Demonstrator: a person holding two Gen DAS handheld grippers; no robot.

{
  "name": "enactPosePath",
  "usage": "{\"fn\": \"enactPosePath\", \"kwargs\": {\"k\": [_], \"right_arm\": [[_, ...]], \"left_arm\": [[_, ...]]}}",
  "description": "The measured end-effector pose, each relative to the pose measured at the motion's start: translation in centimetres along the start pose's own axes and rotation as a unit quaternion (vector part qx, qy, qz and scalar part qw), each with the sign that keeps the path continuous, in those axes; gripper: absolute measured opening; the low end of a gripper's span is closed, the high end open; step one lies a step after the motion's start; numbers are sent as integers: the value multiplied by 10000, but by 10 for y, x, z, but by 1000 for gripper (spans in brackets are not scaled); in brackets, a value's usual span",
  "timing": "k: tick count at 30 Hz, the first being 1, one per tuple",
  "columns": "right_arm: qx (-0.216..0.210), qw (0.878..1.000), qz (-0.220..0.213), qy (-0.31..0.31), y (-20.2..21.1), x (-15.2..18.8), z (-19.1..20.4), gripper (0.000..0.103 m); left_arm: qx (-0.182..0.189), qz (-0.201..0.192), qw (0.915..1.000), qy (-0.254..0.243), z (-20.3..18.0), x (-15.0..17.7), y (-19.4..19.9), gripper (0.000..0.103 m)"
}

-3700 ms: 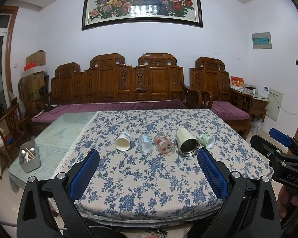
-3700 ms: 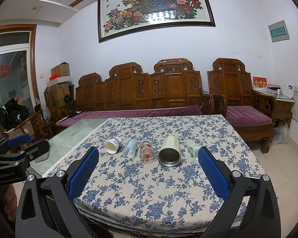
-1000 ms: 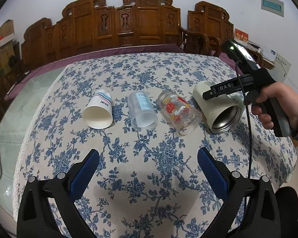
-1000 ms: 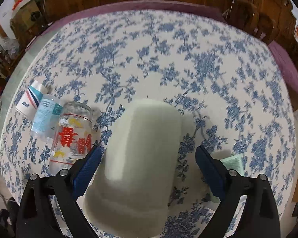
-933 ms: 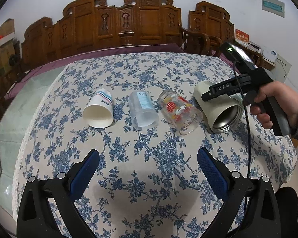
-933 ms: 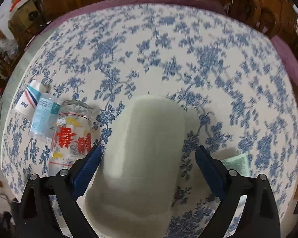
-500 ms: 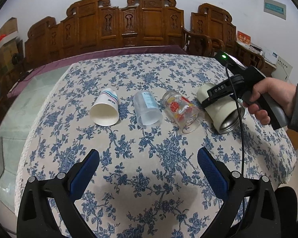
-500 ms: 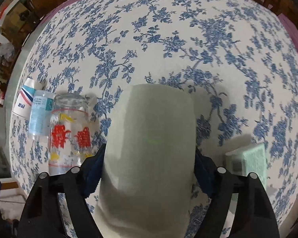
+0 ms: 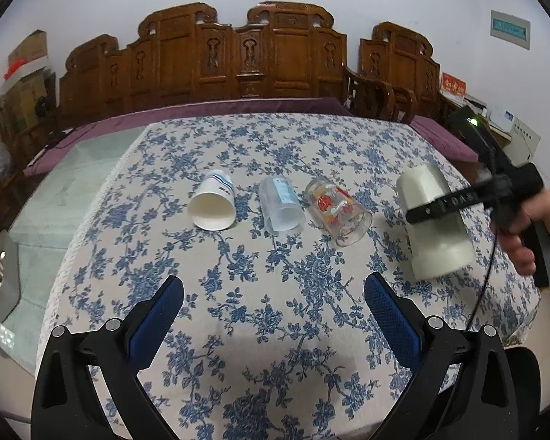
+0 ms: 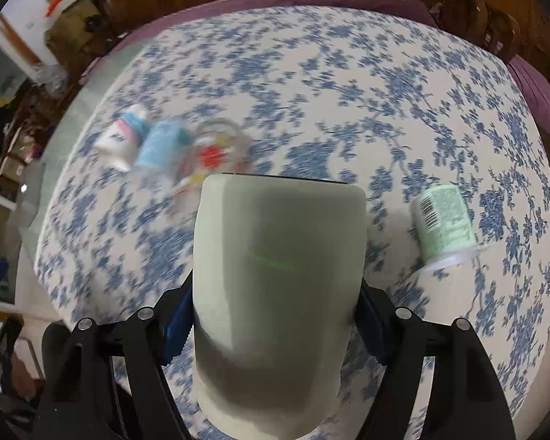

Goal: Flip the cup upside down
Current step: 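Close the right gripper on the cream cup and lift it, then lower the cream cup onto the table and open the right gripper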

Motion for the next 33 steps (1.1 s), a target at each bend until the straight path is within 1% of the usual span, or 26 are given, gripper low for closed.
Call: {"fn": "enactPosePath", "kwargs": {"k": [4,8,10,14,17,20,23,25,26,30,33], "right_arm": [[-204,9996,-74,173,14,15,26,77],[-456,9984,71,331,14,36,54,77],[-587,9972,207,407,8,45,68,77],[-677,9955,446,490,-12,57,90,78],[-633,9954,564,441,-28,58,97,78],[-587,9963,567,280,-41,52,97,78],[-428,9980,443,171,-46,45,90,78],[-615,9977,274,122,-39,43,87,79],[-591,9979,205,142,-35,42,85,78],[-550,9980,-204,217,-7,47,76,78],[-383,9971,-580,314,18,53,70,78]], "left_arm": [[-55,-96,9999,56,5,4,15,95],[-117,-148,9997,144,14,9,26,95],[-142,-152,9996,186,18,11,29,95],[-220,-134,9994,238,26,13,31,95],[-262,-129,9993,254,29,14,32,95],[-282,-106,9992,259,31,13,32,95],[-340,-73,9992,198,29,10,30,95],[-381,-68,9991,155,28,9,31,95],[-400,-68,9991,156,27,8,31,95],[-341,-93,9992,166,22,1,31,95],[-351,-82,9993,44,12,-5,30,95]]}}
Point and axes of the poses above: each gripper's, at about its wrist camera, not at the fingertips, and y roughly against the way its jaws point, z to its left, x to its underside, the point moved 3 cm from there along -y, roughly the way its jaws point, and after that the axes turned 5 degrees about x, right-handed, at the moved point
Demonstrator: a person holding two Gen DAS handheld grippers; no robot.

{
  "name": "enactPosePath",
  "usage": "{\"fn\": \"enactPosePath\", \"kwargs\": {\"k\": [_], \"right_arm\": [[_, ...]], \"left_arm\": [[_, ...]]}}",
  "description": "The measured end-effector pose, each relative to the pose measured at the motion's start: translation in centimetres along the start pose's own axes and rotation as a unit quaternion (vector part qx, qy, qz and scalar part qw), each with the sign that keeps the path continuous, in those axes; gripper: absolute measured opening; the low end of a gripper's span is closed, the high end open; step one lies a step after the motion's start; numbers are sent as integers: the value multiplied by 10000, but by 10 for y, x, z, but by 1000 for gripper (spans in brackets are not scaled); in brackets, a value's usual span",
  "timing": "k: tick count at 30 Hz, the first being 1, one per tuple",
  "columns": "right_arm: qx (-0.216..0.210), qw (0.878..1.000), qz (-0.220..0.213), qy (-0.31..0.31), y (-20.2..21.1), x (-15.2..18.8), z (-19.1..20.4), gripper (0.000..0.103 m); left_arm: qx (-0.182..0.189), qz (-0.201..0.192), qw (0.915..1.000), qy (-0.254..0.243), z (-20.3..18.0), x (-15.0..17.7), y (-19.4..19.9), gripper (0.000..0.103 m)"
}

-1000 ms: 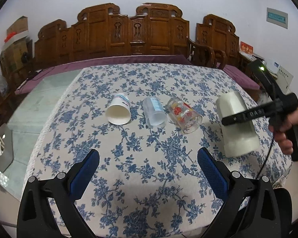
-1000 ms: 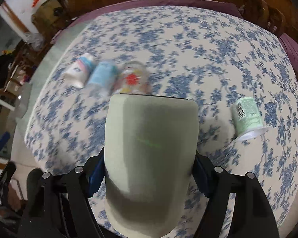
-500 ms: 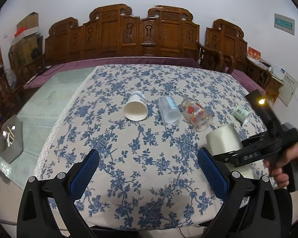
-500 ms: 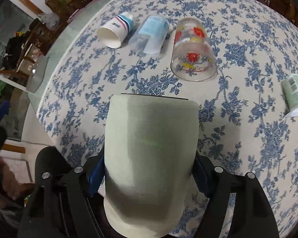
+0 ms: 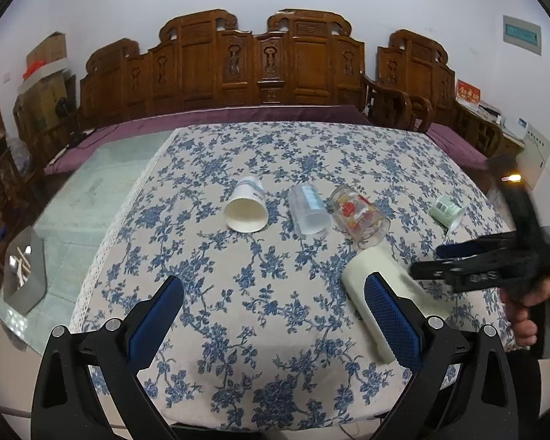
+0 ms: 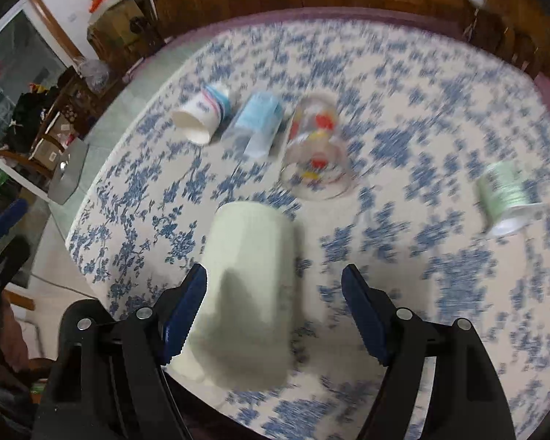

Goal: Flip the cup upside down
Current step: 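Lower the cream cup onto the table and open the right gripper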

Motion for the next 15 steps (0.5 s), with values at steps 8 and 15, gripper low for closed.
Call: {"fn": "enactPosePath", "kwargs": {"k": [8,15], "right_arm": [[448,9942,-977,-49,64,43,-18,100],[573,9897,-1304,-144,81,79,-33,100]], "left_arm": [[35,98,9993,-364,-35,-12,-15,95],[4,426,9960,-782,-70,-18,-45,95]]}}
Point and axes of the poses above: each gripper's, at about its wrist camera, not at the fingertips, and y roughly against the way its jaws point, z to its left, x to its underside, the point moved 3 cm from there along -y, roughly the way its jaws point, and after that the axes turned 5 degrees about x, right-handed, at the moved point
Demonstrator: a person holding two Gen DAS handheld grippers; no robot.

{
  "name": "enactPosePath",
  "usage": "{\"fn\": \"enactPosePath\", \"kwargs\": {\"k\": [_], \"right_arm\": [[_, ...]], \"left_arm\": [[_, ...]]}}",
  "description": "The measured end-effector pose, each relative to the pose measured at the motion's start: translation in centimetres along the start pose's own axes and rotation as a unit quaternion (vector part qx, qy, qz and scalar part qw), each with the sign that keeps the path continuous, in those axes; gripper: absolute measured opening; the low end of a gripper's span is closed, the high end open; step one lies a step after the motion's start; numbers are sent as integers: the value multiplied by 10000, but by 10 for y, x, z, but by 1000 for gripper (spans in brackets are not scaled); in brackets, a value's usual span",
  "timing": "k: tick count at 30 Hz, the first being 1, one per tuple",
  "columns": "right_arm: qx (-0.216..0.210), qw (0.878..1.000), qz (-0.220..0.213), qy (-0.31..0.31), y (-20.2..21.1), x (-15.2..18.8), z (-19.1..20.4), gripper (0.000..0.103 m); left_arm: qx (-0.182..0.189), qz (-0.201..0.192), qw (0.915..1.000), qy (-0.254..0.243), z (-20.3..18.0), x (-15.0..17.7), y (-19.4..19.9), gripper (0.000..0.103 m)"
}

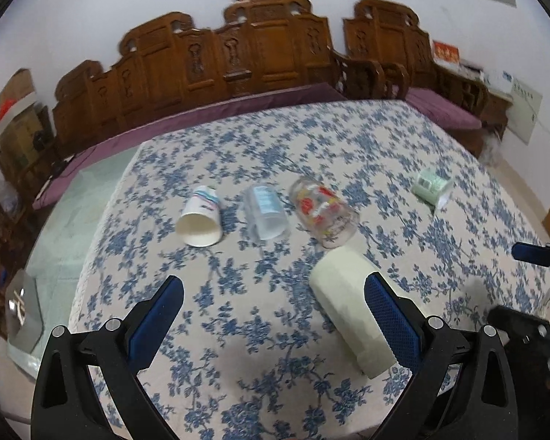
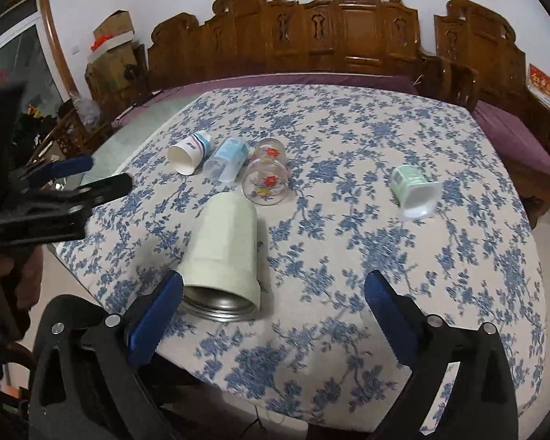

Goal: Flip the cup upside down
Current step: 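Lower the cream cup onto the table and open the right gripper, then grasp the cream cup body with the left gripper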

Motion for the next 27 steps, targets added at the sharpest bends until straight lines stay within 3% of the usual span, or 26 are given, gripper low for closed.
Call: {"fn": "enactPosePath", "kwargs": {"k": [5,12,14,17,27], "right_arm": [[-2,9998,-185,-116,8,10,-5,100],[-78,9993,-342,-122,13,11,-7,100],[-108,9992,-341,-155,14,11,-9,100],[-161,9991,-339,-182,15,12,-9,100],[-120,9993,-323,-131,12,14,-6,100]], "left_arm": [[-85,220,9996,-141,-17,-10,-23,95],[271,850,9958,182,-29,-10,-70,95],[532,1147,9910,439,-29,-5,-84,95],[620,1400,9864,592,-30,2,-97,95],[1140,1940,9671,1189,-24,12,-124,95]]}}
Point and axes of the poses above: each gripper's, at about its wrist camera, not at the fingertips, and y roughly against the way its jaws point, z to its left, x to its underside, the point moved 3 cm from there along -y, roughly the way its jaws point, and after that the axes turned 5 degrees about x, right-handed, at the moved point
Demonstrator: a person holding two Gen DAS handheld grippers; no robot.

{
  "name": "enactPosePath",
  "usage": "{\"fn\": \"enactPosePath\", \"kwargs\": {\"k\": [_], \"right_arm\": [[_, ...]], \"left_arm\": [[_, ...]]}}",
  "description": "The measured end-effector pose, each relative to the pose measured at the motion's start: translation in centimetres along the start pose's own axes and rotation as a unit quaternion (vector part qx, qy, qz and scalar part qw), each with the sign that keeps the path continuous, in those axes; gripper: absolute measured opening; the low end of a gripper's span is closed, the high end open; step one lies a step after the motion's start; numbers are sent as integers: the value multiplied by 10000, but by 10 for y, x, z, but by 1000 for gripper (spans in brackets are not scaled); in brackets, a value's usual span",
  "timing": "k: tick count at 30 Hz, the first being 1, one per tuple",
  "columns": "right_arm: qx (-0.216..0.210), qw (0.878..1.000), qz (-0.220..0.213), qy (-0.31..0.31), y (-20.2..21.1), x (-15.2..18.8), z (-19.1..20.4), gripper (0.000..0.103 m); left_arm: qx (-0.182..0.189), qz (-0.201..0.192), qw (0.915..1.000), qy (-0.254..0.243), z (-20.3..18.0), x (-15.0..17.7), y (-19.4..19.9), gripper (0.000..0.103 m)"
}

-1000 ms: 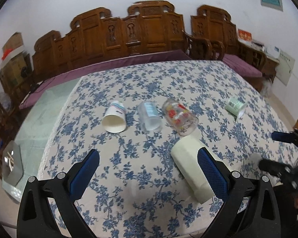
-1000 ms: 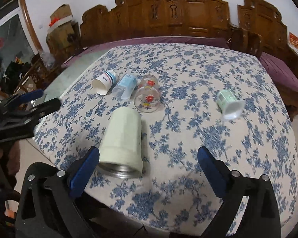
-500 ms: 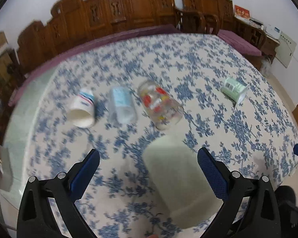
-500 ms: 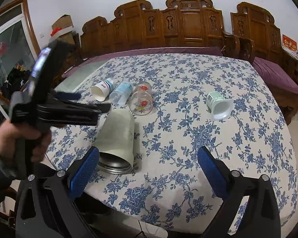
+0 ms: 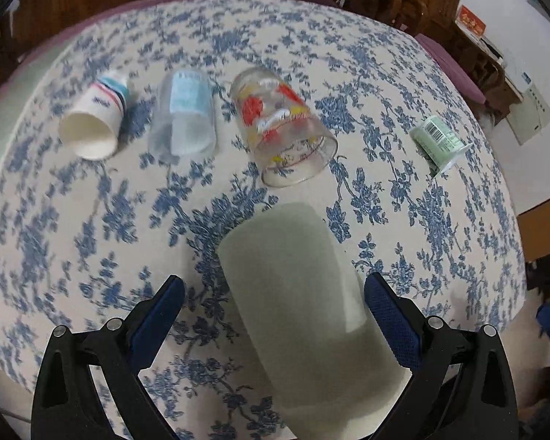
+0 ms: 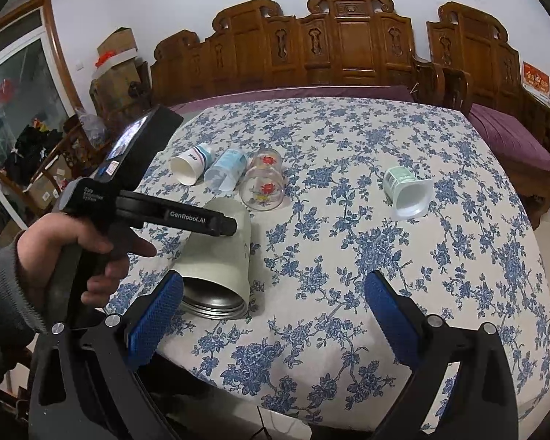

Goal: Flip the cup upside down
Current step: 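Grasp the cream cup body with the left gripper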

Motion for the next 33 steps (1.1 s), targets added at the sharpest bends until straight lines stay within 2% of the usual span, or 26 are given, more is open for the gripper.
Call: {"fn": "enactPosePath", "kwargs": {"k": [6,17,18,20,21,26,29,33], "right_arm": [[36,10000,18,-58,-3,1,-4,100],[-15,9999,126,-32,-9,3,-6,100],[-14,9999,124,-42,-9,4,-7,100],[-37,9999,145,-54,-10,4,-8,100],[-34,9999,137,-66,-10,4,-8,100],[-11,9999,102,-87,-9,3,-11,100],[4,9999,77,-115,-7,2,-13,100],[30,9999,31,-113,-6,1,-14,100]], "left_arm": [[386,221,9985,309,6,-2,-12,95],[807,610,9932,579,8,-5,-36,95],[865,647,9921,633,8,-4,-38,94],[1005,678,9902,698,8,-4,-40,85],[1014,675,9899,731,9,-4,-39,84],[993,522,9920,586,5,-7,-26,69],[736,206,9969,155,-5,-9,-8,69],[595,-188,9978,-221,-13,-9,18,68]]}}
Point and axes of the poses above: each gripper's, at about its wrist camera, not at the fingertips, and y roughly against the way its jaws point, z to its left, x to its underside, the point moved 3 cm from there along -y, roughly the way its jaws point, and after that the axes turned 5 degrees about x, right-handed, at the moved point
